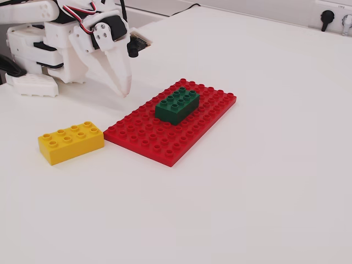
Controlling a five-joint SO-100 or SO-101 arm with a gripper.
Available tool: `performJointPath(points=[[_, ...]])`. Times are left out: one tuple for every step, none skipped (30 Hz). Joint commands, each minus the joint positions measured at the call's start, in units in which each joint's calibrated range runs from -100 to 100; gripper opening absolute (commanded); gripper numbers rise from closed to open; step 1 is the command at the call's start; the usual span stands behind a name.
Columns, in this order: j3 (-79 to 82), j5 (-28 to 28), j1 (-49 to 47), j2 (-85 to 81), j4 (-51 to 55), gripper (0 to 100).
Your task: Put yellow lego brick onto the green one
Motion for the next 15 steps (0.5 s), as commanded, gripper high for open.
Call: performJointPath(points=[[-2.45, 0.27, 0.55, 0.49, 1.01, 1], [-2.81, 0.27, 0.63, 0.49, 1.01, 1], [-2.99, 0.27, 0.7, 0.49, 1.1, 1], [-3.18, 0.27, 1.0, 0.57, 1.1, 1], [-3.27, 0.27, 1.73, 0.57, 1.19, 1], [-3.54, 0.38, 2.4, 0.57, 1.27, 1], [-4.17, 0.38, 2.91, 0.57, 1.36, 1], [-4.71, 0.38, 3.35, 0.57, 1.45, 1], [-5.34, 0.38, 3.8, 0.57, 1.62, 1], [-5.8, 0.43, 4.09, 0.57, 1.88, 1], [-6.16, 0.48, 4.39, 0.57, 2.14, 1], [-6.34, 0.59, 4.53, 0.49, 2.23, 1], [-6.61, 0.59, 4.61, 0.49, 2.31, 1], [-6.88, 0.64, 4.83, 0.49, 2.31, 1], [-7.33, 0.69, 5.34, 0.49, 2.31, 1]])
